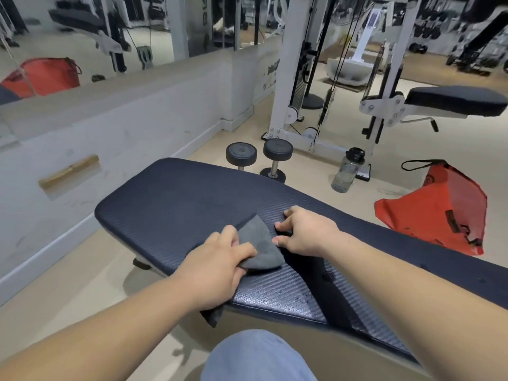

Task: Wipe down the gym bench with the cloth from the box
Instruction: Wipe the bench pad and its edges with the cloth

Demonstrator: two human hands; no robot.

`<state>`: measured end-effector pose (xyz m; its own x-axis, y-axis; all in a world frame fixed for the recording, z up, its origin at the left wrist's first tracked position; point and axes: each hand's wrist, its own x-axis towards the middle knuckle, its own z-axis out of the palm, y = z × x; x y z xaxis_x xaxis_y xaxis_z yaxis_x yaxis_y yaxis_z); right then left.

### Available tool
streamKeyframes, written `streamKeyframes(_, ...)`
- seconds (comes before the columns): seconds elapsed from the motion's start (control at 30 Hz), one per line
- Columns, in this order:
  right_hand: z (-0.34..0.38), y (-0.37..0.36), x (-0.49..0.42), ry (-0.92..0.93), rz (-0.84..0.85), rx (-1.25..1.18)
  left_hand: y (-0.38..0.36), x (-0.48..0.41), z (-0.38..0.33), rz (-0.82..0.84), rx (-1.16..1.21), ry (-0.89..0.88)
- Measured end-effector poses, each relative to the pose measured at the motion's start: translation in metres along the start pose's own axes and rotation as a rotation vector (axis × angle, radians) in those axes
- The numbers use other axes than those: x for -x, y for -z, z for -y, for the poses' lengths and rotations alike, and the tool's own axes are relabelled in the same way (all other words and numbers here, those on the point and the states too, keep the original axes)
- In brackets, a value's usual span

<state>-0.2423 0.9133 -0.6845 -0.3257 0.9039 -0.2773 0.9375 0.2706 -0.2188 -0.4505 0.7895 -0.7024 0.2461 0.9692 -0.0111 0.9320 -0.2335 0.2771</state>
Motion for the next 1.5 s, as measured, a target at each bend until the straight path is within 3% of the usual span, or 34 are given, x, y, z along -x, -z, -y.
streamKeyframes(0.07,-0.001,0.001,0.007,0.054,0.012,0.053,0.001,-0.013,0.011,-0.004,0.006,0.024)
streamKeyframes(0.13,-0.001,0.008,0.016,0.114,0.01,0.103,0.002,-0.032,0.012,-0.089,-0.062,0.225)
streamKeyframes(0.2,-0.002,0.018,0.025,0.119,-0.073,0.077,0.001,-0.047,-0.002,-0.075,-0.156,0.363)
streamKeyframes(0.27,-0.004,0.031,0.033,0.073,-0.173,-0.008,-0.002,-0.05,-0.022,-0.005,-0.114,0.3)
streamKeyframes(0.37,-0.011,0.045,0.047,-0.022,-0.17,-0.073,-0.008,-0.055,-0.035,0.029,0.014,0.116)
streamKeyframes(0.53,-0.038,0.047,0.073,-0.15,-0.085,-0.146,-0.007,-0.089,-0.027,-0.066,-0.036,0.301)
streamKeyframes(0.6,-0.055,0.043,0.078,-0.176,-0.057,-0.143,-0.01,-0.089,-0.038,-0.028,-0.077,0.29)
streamKeyframes(0.77,-0.108,0.032,0.06,-0.197,-0.182,-0.169,-0.017,-0.098,-0.05,-0.048,-0.111,0.158)
streamKeyframes(0.97,-0.129,0.028,0.038,-0.166,-0.105,-0.083,-0.015,-0.136,-0.058,-0.031,-0.099,0.405)
streamKeyframes(1.1,-0.139,0.031,0.033,-0.163,-0.074,-0.093,-0.024,-0.124,-0.086,0.007,-0.087,0.215)
streamKeyframes(1.2,-0.144,0.042,0.035,-0.155,-0.038,-0.187,-0.016,-0.133,-0.069,-0.005,-0.075,0.108)
streamKeyframes(1.37,-0.143,0.048,0.027,-0.156,-0.05,-0.149,-0.016,-0.165,-0.06,-0.071,-0.138,0.402)
streamKeyframes(1.43,-0.142,0.049,0.027,-0.164,-0.032,-0.124,-0.027,-0.165,-0.079,-0.049,-0.16,0.282)
streamKeyframes(1.5,-0.142,0.05,0.029,-0.157,-0.045,-0.098,-0.028,-0.16,-0.081,-0.05,-0.102,0.046)
